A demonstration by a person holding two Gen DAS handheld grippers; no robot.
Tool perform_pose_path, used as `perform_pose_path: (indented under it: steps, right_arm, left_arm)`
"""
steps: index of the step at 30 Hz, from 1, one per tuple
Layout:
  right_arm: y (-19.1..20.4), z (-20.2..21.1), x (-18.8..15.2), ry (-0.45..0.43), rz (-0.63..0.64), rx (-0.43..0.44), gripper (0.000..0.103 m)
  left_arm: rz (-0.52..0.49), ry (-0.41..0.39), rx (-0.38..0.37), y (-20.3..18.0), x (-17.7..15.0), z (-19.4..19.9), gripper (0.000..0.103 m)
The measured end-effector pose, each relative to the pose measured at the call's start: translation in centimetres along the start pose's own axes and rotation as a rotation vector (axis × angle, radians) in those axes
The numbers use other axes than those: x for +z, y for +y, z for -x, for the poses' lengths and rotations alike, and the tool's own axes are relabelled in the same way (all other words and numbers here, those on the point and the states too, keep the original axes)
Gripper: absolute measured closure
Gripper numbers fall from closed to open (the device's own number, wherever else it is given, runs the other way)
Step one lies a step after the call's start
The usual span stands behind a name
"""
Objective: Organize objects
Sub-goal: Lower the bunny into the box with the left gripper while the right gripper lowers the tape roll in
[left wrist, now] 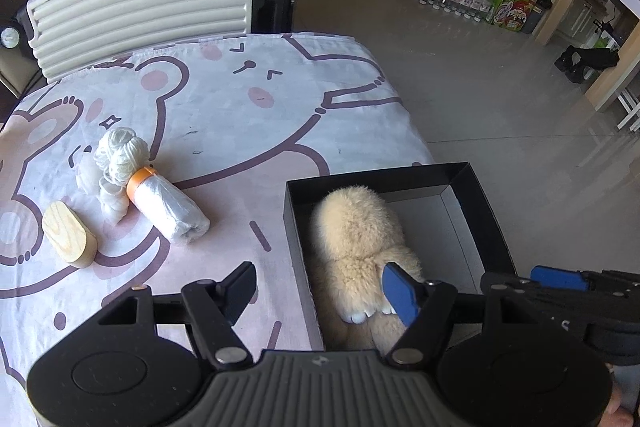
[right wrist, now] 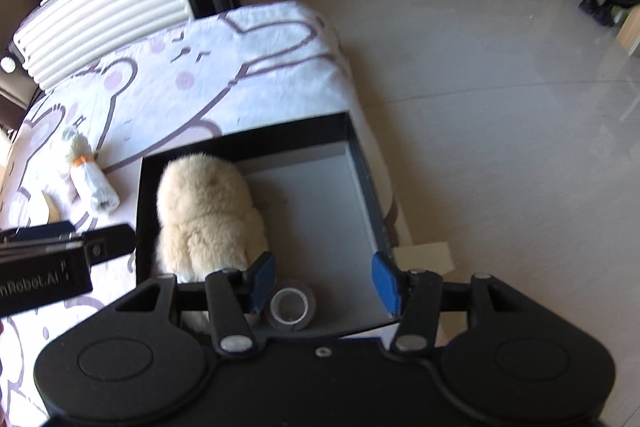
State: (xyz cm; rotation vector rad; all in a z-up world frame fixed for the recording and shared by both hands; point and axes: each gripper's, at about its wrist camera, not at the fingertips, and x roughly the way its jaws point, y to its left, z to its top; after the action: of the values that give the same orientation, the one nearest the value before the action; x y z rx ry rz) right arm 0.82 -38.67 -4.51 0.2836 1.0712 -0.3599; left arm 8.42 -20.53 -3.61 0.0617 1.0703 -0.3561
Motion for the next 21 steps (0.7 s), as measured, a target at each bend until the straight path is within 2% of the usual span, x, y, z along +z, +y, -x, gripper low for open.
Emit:
perform_pose_path:
  steps: [9, 12, 15, 21]
  right_arm:
    - [-0.2, 2.1, 0.0, -0.072, -0.014, 0.003, 0.043]
    - [-0.4, 2.6, -0.1, -0.088, -0.013, 0.001, 0.041]
    - [-0.6, 2.9, -0.3, -0.098, -0.014, -0.01, 0.032]
    - [-1.1, 3.4, -0.7, -0.128, -0.016, -0.037, 0.03]
  left_arm:
    - [-0.007, -0.015, 0.04, 0.3, -0.7, 1.2, 0.031]
    - [-0.009, -0.031, 0.053, 0.2, -1.1, 1.6, 0.025]
    - [-0.002, -0.045, 0.069, 0.3, -1.3, 2.0, 0.021]
    - [0.012, -0.061, 0.098, 0.6, -1.7, 2.3, 0.012]
